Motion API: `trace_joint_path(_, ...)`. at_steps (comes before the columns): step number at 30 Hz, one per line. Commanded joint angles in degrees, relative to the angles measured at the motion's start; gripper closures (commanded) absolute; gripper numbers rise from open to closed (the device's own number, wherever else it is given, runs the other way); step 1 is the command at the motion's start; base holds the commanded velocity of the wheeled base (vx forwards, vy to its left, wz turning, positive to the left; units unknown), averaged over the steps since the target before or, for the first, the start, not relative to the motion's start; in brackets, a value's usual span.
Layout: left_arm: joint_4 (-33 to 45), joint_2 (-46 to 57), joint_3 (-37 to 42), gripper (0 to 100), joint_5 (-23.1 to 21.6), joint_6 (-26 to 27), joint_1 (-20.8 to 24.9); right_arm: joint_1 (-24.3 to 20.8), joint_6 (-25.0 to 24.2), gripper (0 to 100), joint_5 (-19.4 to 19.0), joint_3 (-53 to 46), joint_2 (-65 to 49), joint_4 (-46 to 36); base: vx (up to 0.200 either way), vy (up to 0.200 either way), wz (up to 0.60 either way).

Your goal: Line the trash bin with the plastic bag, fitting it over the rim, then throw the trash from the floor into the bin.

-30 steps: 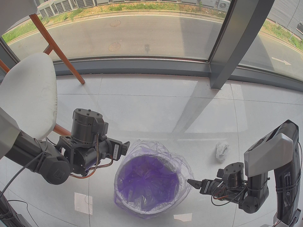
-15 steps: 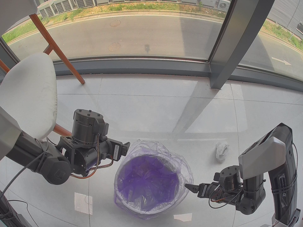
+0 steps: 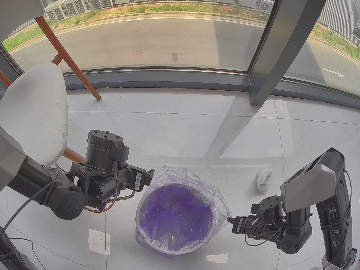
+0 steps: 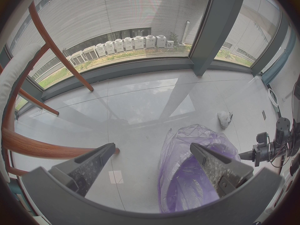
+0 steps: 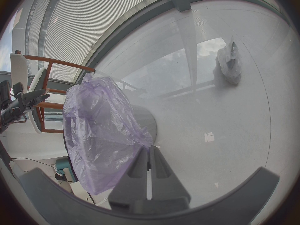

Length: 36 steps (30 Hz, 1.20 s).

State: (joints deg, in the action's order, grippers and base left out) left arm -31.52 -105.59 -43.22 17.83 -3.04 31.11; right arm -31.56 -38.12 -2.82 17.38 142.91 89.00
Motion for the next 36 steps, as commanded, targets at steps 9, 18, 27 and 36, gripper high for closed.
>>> trace_joint_path(9, 0.0, -0.2, 0.0, 0, 0.0, 0.0, 0.0, 2.1, 1.4, 100, -5.2, 6.6, 2.1, 0.2, 0.0, 0.0, 0.0)
trace_joint_path(18, 0.0, -0.3, 0.1, 0, -0.1, 0.0, 0.1, 4.3, 5.5, 100, -4.8, 8.6, 4.0, -1.6, 0.0, 0.0, 0.0)
trace_joint_path(27, -1.0, -1.5, -0.4, 0, -0.8, 0.0, 0.4, 4.8, 8.1, 100, -3.7, 9.2, 4.3, -3.4, 0.0, 0.0, 0.0)
trace_joint_path(36, -0.9, -1.5, -0.4, 0, -1.0, 0.0, 0.5, 4.5, 8.1, 0, -3.5, 7.0, 4.3, -2.1, 0.0, 0.0, 0.0)
